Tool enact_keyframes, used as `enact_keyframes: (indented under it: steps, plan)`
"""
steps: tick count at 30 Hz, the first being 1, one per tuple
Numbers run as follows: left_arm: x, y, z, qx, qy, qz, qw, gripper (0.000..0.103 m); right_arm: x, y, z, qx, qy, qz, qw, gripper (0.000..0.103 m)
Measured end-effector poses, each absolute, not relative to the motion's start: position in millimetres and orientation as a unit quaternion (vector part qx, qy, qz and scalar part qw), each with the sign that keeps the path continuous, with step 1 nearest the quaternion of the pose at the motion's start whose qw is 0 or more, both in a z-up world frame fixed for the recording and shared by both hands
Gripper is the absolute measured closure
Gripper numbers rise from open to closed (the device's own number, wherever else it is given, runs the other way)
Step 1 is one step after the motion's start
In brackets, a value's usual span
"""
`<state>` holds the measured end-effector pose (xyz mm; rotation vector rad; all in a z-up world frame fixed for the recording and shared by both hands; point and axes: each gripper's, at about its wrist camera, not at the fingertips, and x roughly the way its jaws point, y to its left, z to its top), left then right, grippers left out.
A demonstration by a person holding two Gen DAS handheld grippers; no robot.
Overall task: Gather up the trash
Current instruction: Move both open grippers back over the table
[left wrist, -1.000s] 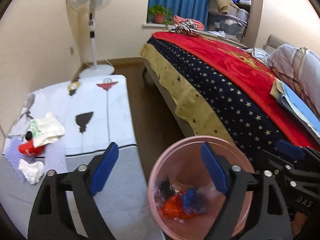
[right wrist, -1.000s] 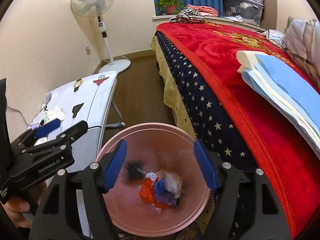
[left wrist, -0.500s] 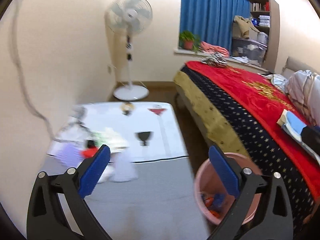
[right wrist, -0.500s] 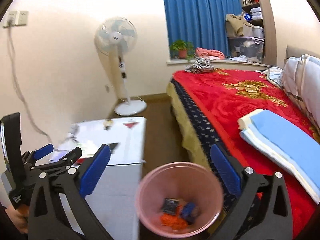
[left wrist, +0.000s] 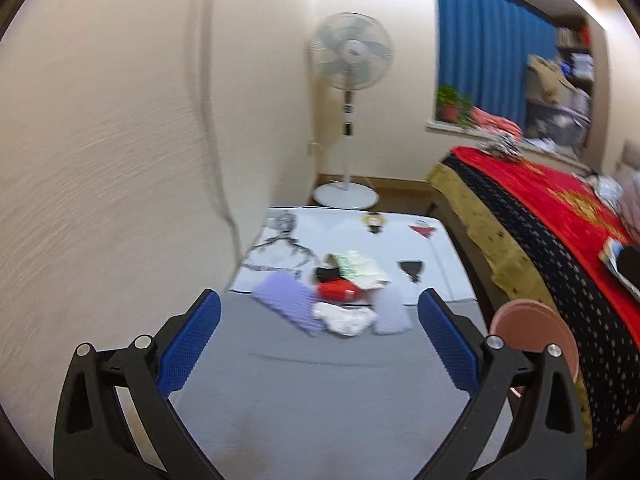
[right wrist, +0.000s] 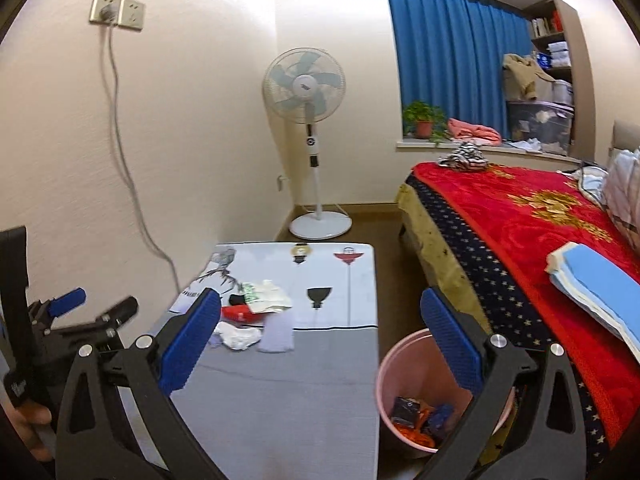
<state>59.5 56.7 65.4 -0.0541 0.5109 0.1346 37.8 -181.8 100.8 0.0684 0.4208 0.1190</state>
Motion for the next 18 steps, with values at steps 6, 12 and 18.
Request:
enact_keyframes:
  steps: [6, 12, 18]
  plan:
    - [78, 92, 56, -0.029, 0.25, 0.106, 0.962, 0.007, 54, -156, 90, 0.018, 0.214, 0.071, 0.974, 0.005]
    - [107, 111, 36, -0.035, 0.257, 0.127, 0.957, 0.007, 86, -143, 63, 0.009, 0.223, 0.077, 0.972, 0.005]
    - [138, 126, 12, -0.037, 0.26, 0.147, 0.954, 0.007, 126, -138, 27, 0.02, 0.237, 0.058, 0.97, 0.005]
